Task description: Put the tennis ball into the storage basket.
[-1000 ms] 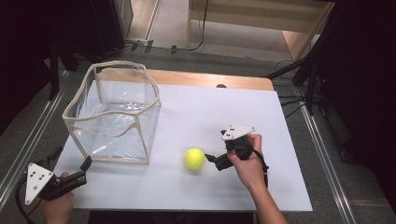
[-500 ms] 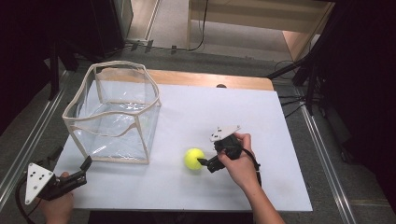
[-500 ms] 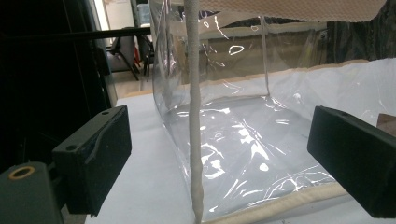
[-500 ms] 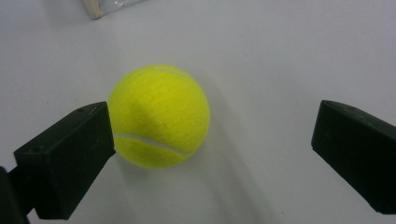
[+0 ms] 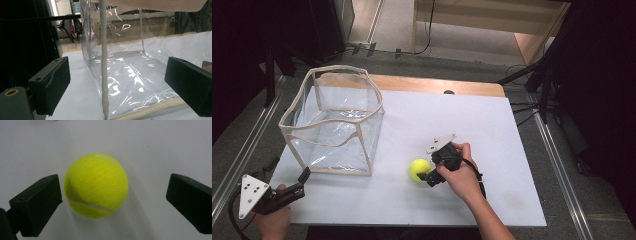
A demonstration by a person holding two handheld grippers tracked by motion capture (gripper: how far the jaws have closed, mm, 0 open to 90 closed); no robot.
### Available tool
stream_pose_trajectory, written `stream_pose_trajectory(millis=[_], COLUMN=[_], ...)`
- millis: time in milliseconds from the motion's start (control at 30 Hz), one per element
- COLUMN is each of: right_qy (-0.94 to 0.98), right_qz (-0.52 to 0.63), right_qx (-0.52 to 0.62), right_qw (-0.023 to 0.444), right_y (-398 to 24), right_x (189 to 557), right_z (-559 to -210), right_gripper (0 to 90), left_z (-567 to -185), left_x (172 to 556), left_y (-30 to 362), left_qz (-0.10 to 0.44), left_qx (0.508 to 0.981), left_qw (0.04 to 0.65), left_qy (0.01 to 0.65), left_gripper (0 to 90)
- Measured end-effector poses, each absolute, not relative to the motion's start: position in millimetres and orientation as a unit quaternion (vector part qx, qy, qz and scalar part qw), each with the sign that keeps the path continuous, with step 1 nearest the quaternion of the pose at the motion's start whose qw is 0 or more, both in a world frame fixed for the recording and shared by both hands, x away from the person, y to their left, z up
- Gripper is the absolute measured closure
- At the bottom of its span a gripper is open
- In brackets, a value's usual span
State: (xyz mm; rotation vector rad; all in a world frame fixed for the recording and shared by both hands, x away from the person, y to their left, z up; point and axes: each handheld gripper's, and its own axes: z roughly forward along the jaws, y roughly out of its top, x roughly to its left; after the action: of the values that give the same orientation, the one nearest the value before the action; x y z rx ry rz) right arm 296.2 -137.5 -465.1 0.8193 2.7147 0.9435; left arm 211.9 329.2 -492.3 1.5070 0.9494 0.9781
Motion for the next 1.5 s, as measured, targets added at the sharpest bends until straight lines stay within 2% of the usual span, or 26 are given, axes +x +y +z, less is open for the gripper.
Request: stream_pose_trajectory(millis=[300, 333, 367, 667, 733, 767, 1100, 1500], right_qy=[0.916, 0.917, 0.917, 0.926, 0.926, 0.926, 0.932, 0.940], right_qz=[0.298, 0.297, 0.295, 0.274, 0.271, 0.269, 0.254, 0.247], right_qx=[0.262, 0.261, 0.262, 0.258, 0.261, 0.263, 0.257, 0.234], right_qw=[0.055, 0.052, 0.055, 0.038, 0.036, 0.034, 0.013, 0.009], right_y=[-127.6, -126.7, -126.1, -118.0, -115.8, -114.7, -105.7, -96.5], right_x=[299.5, 299.8, 299.9, 303.7, 304.3, 304.8, 306.8, 310.0], right_z=[-470.1, -470.8, -471.1, -477.9, -479.1, -479.9, -485.2, -478.0], right_gripper=[0.0, 2.3, 11.4, 13.6, 20.9, 21.6, 23.6, 23.8], left_z=[-492.3, -492.3, -492.2, -492.3, -492.3, -492.3, -492.3, -492.2], left_x=[212.1, 212.1, 212.1, 212.2, 212.2, 212.2, 212.4, 212.3], left_y=[329.3, 329.4, 329.5, 329.4, 329.4, 329.4, 329.4, 329.6], left_qz=[0.409, 0.409, 0.409, 0.408, 0.408, 0.408, 0.407, 0.407], left_qx=[0.631, 0.631, 0.631, 0.631, 0.631, 0.631, 0.629, 0.629], left_qw=[0.526, 0.526, 0.526, 0.528, 0.527, 0.527, 0.529, 0.529], left_qy=[0.397, 0.397, 0.397, 0.397, 0.397, 0.397, 0.398, 0.398], left_gripper=[6.8, 6.8, 6.8, 6.8, 6.8, 6.8, 6.8, 6.8])
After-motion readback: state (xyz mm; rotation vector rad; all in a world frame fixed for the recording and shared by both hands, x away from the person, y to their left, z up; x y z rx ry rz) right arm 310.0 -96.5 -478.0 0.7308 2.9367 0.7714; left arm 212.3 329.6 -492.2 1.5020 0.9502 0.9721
